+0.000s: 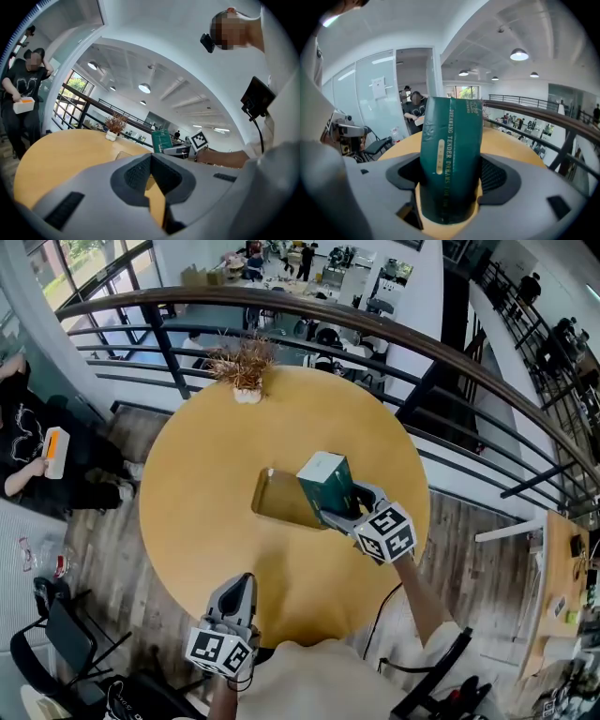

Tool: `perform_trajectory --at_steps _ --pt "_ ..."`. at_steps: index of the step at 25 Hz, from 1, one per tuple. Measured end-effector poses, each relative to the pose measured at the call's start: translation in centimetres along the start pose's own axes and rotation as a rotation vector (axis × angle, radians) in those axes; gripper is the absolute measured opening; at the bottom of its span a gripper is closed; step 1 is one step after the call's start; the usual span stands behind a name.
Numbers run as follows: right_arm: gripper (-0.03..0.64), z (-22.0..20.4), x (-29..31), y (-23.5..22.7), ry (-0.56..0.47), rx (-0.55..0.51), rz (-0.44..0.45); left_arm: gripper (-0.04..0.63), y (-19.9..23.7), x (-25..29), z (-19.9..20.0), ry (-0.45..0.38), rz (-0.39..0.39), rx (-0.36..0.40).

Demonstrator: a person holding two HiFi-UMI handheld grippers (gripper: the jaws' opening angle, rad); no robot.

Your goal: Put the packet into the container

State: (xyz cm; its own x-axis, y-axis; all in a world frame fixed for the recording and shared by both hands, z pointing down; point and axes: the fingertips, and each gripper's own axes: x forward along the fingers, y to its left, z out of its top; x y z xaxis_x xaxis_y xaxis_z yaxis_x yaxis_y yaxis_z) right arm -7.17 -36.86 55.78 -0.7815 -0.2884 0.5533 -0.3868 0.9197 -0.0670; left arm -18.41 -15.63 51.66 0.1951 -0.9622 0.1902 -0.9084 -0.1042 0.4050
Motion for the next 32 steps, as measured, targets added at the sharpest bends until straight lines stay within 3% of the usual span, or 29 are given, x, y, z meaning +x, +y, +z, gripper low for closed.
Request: perform_trajectory --at_steps 8,16,32 --pt "0.368 -0.6 6.5 1.5 0.17 -0.188 0.127 0.005 0.1 -0.9 0.3 -0.016 0.029 -0.004" --pt "0.368 -4.9 10.0 2.1 0.416 -0.403 0.178 0.005 1.7 -2.7 0.7 -0.031 0.09 -0.016" --pt "0.368 -11.1 14.4 1.8 0.753 -0.554 0.197 0.005 2.0 -4.1 0.8 -0.048 0.136 -0.035"
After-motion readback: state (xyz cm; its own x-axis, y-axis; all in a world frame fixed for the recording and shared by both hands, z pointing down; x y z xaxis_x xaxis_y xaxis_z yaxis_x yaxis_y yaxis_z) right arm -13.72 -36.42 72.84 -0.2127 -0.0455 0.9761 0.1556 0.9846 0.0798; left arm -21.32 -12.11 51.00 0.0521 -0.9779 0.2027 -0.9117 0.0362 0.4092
